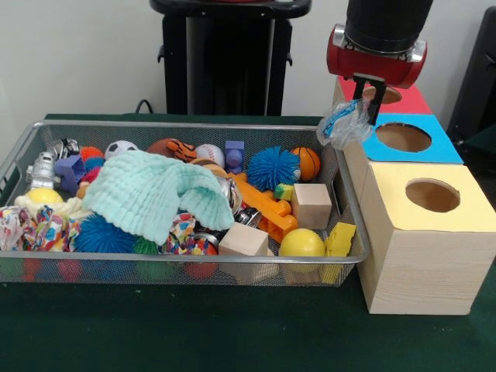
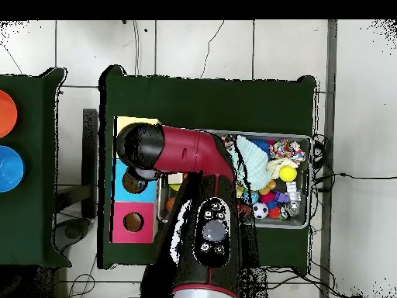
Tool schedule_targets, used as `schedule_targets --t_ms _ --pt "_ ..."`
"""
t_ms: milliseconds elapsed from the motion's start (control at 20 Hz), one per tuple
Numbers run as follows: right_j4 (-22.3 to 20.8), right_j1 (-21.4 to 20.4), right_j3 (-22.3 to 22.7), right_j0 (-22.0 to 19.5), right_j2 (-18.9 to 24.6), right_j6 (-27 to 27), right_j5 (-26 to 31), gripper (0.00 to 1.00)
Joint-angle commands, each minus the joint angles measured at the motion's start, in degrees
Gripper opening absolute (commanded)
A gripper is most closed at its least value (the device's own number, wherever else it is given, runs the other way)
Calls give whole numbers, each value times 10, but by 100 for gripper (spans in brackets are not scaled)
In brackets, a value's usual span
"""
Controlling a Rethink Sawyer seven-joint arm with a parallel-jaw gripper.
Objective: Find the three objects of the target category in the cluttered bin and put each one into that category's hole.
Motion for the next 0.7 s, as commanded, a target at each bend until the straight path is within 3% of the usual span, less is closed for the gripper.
schedule_targets --t_ms 50,700 --pt "0 17 20 0 54 47 -18 0" --pt "-7 -51 154 71 9 113 -157 0"
